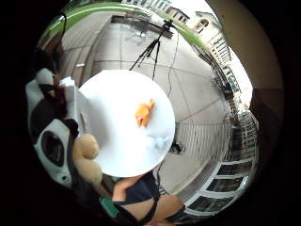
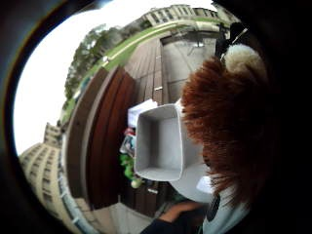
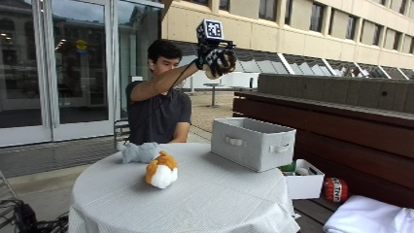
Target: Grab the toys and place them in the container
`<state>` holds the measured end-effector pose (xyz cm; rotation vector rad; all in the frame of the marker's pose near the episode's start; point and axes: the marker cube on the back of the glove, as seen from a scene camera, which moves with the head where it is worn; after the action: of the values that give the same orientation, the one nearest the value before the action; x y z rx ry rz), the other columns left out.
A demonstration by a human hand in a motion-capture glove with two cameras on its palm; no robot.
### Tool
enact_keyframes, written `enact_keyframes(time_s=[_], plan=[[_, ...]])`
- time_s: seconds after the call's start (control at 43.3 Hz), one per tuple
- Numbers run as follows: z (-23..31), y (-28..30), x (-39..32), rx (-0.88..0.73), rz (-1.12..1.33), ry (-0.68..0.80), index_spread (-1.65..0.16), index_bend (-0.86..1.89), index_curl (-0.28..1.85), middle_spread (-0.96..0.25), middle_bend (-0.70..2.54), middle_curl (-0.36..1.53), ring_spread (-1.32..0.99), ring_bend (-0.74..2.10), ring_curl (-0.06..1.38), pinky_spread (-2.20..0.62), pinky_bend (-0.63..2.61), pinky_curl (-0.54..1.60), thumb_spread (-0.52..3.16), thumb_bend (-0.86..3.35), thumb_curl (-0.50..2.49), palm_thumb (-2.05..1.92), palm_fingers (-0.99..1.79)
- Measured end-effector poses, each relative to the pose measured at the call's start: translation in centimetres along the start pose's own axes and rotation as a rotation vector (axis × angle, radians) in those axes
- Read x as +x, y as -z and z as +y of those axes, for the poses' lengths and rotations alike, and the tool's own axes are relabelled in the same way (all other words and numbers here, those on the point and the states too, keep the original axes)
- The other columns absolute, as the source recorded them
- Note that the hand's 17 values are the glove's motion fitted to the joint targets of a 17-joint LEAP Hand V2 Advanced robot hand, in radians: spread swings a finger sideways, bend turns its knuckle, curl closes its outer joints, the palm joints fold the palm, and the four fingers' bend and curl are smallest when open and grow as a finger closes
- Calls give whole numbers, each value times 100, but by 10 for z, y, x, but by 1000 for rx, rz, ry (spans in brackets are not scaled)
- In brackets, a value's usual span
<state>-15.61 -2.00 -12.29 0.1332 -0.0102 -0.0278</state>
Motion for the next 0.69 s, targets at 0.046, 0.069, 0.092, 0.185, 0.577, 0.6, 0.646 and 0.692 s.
enact_keyframes(time_s=[0.046, 0.069, 0.092, 0.185, 0.577, 0.6, 0.646, 0.692], plan=[[2, 2, -24, 11, -24, 24, -39, 12, 7, -40, 18, 48, -45, 103, 45, -46, 87, 36, 84, 25, 87, 75, 104], [3, 2, -36, 19, -34, 35, -39, 13, 7, -40, 18, 48, -45, 103, 45, -46, 87, 36, 84, 25, 87, 75, 104], [4, 2, -46, 26, -41, 45, -38, 13, 7, -40, 18, 48, -45, 103, 45, -46, 87, 36, 85, 25, 87, 75, 104], [15, -2, -87, 32, -58, 93, -39, 13, 6, -41, 18, 49, -45, 103, 45, -46, 87, 36, 85, 24, 89, 74, 104], [25, -70, -155, -57, -139, 161, -38, 6, -1, -38, 15, 50, -45, 106, 45, -46, 96, 39, 90, 16, 91, 65, 91], [25, -72, -155, -72, -140, 170, -37, 4, -2, -38, 15, 50, -45, 106, 45, -46, 99, 40, 93, 14, 90, 62, 87], [23, -78, -155, -100, -145, 190, -37, 7, -1, -37, 17, 50, -45, 107, 46, -46, 100, 40, 94, 14, 90, 63, 88], [16, -87, -150, -122, -151, 216, -36, -7, -5, -31, 4, 46, -44, 110, 46, -45, 114, 44, 106, 11, 83, 55, 64]])
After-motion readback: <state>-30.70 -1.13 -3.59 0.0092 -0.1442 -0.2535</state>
